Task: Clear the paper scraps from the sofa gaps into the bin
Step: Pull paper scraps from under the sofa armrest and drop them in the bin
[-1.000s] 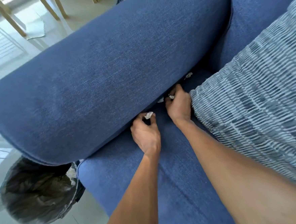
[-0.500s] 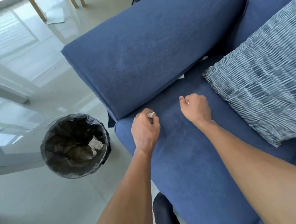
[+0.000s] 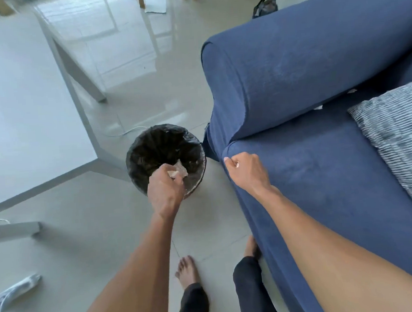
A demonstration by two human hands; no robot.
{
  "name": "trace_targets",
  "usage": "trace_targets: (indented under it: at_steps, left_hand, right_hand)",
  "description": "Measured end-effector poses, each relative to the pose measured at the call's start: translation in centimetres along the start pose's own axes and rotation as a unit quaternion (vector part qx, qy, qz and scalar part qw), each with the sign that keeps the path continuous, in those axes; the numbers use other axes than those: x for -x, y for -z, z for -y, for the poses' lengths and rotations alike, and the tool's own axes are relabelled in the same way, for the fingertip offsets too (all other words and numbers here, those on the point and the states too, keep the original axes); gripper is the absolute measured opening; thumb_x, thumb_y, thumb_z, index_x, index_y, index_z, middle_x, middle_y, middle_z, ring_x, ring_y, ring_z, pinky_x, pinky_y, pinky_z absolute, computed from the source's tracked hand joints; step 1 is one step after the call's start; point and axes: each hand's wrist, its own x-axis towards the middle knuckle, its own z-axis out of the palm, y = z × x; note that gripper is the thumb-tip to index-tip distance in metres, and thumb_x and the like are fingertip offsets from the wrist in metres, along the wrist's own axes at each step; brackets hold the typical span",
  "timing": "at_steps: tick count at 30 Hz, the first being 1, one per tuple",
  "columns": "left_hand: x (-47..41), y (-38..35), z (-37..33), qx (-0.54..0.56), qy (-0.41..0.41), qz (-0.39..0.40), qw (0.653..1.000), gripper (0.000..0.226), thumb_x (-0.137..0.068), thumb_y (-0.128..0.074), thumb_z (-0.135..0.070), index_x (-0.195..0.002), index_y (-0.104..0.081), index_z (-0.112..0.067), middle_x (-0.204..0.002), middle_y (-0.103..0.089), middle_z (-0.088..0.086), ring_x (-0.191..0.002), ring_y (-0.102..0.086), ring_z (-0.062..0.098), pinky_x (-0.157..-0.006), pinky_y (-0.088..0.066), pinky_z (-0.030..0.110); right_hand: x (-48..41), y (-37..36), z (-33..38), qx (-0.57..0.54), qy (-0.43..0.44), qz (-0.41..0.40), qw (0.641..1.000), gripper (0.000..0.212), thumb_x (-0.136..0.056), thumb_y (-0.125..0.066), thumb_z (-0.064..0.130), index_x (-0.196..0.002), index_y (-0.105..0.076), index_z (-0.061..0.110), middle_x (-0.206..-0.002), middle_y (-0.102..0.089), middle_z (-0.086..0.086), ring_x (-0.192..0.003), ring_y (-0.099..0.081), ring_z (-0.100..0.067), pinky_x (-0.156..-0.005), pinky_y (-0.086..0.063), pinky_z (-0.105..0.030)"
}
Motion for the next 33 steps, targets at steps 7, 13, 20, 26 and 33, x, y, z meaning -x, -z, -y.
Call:
trace_targets:
  at_steps: [7, 13, 20, 26, 33]
  left_hand:
    - [-2.8, 3.3, 5.4, 0.066, 0.084, -0.006, 0.994, 0.032, -0.086, -0.075, -0.041, -0.104, -0.071, -0.016, -0.106, -0.075, 0.006, -0.102, -0.068, 0.028, -0.088, -0.055, 0.039]
    - [-5.2, 3.3, 7.5, 0.141, 0.126, -0.010, 0.982, 0.024, -0.084, -0.078, -0.041, -0.094, -0.077, -0.020, -0.090, -0.076, 0.004, -0.089, -0.072, 0.025, -0.083, -0.057, 0.036]
    - [-7.6, 2.7, 6.9, 0.211, 0.162, -0.012, 0.964, 0.038, -0.079, -0.081, -0.047, -0.102, -0.078, -0.018, -0.090, -0.079, -0.001, -0.088, -0.077, 0.024, -0.088, -0.062, 0.043]
    - [-9.4, 2.3, 6.5, 0.180, 0.165, -0.006, 0.970, 0.025, -0.090, -0.073, -0.036, -0.105, -0.077, -0.017, -0.101, -0.080, 0.003, -0.093, -0.077, 0.028, -0.091, -0.061, 0.042]
    - [-9.2, 2.5, 7.9, 0.156, 0.188, -0.016, 0.969, 0.014, -0.093, -0.063, -0.026, -0.083, -0.072, -0.023, -0.075, -0.077, 0.000, -0.069, -0.078, 0.020, -0.087, -0.062, 0.039]
  right_hand:
    - [-1.3, -5.5, 5.4, -0.034, -0.004, 0.102, 0.994, 0.030, -0.094, -0.051, 0.013, -0.120, -0.064, 0.011, -0.125, -0.055, -0.013, -0.119, -0.052, -0.030, -0.099, -0.042, -0.036]
    - [-3.3, -8.2, 6.9, -0.037, 0.006, 0.080, 0.996, 0.046, -0.090, -0.057, 0.000, -0.135, -0.059, 0.011, -0.137, -0.059, -0.011, -0.125, -0.055, -0.028, -0.105, -0.046, -0.035]
    - [-5.2, -9.5, 7.5, -0.055, -0.004, 0.043, 0.998, 0.028, -0.088, -0.071, 0.014, -0.116, -0.072, 0.014, -0.121, -0.067, -0.009, -0.108, -0.063, -0.024, -0.089, -0.053, -0.031]
    - [-6.2, -10.3, 7.4, -0.045, 0.010, 0.041, 0.998, 0.037, -0.088, -0.067, 0.010, -0.124, -0.069, 0.017, -0.127, -0.054, -0.008, -0.112, -0.057, -0.025, -0.084, -0.041, -0.023]
    - [-6.3, -10.9, 8.6, -0.052, 0.014, 0.039, 0.998, 0.035, -0.087, -0.067, 0.009, -0.121, -0.067, 0.016, -0.114, -0.068, -0.007, -0.107, -0.062, -0.023, -0.093, -0.052, -0.035]
